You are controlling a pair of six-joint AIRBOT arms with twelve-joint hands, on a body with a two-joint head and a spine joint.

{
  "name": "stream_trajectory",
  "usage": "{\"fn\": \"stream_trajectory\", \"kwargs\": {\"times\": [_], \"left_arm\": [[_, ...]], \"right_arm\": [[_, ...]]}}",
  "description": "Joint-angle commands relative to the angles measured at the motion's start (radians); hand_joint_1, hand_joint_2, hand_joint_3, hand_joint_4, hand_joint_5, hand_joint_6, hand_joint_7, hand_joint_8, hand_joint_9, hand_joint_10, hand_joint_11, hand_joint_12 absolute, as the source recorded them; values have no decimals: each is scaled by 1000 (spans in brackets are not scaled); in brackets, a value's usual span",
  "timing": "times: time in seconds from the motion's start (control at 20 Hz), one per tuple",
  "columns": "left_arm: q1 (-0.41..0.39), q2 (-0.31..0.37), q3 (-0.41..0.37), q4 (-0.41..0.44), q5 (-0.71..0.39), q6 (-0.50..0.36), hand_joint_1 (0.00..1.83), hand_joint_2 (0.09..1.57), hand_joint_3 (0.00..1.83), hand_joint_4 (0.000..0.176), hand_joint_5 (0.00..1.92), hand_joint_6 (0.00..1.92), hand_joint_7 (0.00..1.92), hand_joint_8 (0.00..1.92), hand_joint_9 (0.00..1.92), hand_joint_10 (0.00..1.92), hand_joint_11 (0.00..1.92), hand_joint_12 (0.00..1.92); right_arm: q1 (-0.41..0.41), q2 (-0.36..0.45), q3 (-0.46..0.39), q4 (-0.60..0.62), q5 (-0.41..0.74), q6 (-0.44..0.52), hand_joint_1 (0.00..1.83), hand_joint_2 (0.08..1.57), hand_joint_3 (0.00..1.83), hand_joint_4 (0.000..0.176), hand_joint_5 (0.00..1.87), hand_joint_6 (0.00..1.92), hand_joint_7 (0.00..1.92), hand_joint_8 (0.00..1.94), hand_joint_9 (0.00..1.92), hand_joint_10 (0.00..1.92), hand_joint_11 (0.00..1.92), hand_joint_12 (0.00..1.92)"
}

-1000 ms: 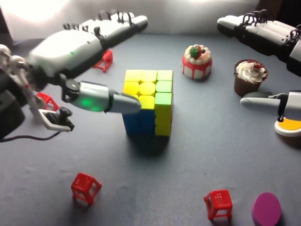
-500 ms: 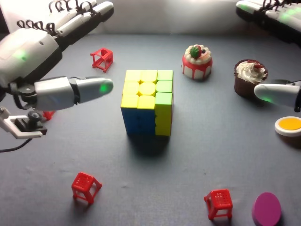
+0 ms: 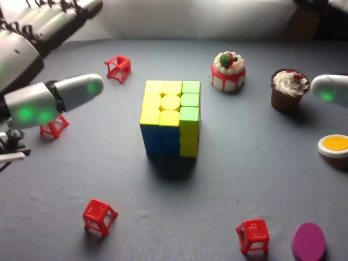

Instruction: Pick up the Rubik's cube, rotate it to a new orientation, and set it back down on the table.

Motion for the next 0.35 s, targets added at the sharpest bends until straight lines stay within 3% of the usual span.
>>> {"fn": "stream_trajectory", "kwargs": {"times": [0.0, 0.15, 0.2, 0.25, 0.3], "left_arm": [[-1, 13, -8, -8, -139, 3, 0, 1275, 0, 98, 0, 0, 0, 0, 0, 0, 0, 0], [17, 27, -23, -11, -176, 20, 0, 1274, 0, 99, 0, 0, 0, 0, 0, 0, 0, 0], [20, 30, -26, -13, -183, 24, 0, 1274, 0, 73, 0, 0, 0, 0, 0, 0, 0, 0], [23, 33, -28, -16, -190, 25, 0, 1278, 0, 85, 0, 0, 0, 0, 0, 0, 0, 0], [26, 34, -28, -16, -198, 25, 0, 1262, 0, 106, 0, 0, 0, 0, 0, 0, 0, 0]], "right_arm": [[1, 7, -1, 36, 149, -6, 204, 1161, 0, 0, 0, 0, 0, 0, 0, 0, 0, 0], [-15, 19, -10, 48, 194, -9, 313, 1172, 0, 0, 0, 0, 0, 0, 0, 0, 0, 0], [-17, 24, -15, 49, 200, -18, 337, 1189, 4, 0, 0, 0, 0, 0, 0, 0, 0, 0], [-18, 28, -19, 51, 208, -26, 408, 1162, 0, 22, 0, 0, 0, 0, 0, 0, 0, 0], [-25, 35, -25, 55, 223, -31, 434, 1162, 0, 26, 0, 0, 0, 0, 0, 0, 0, 0]]}}
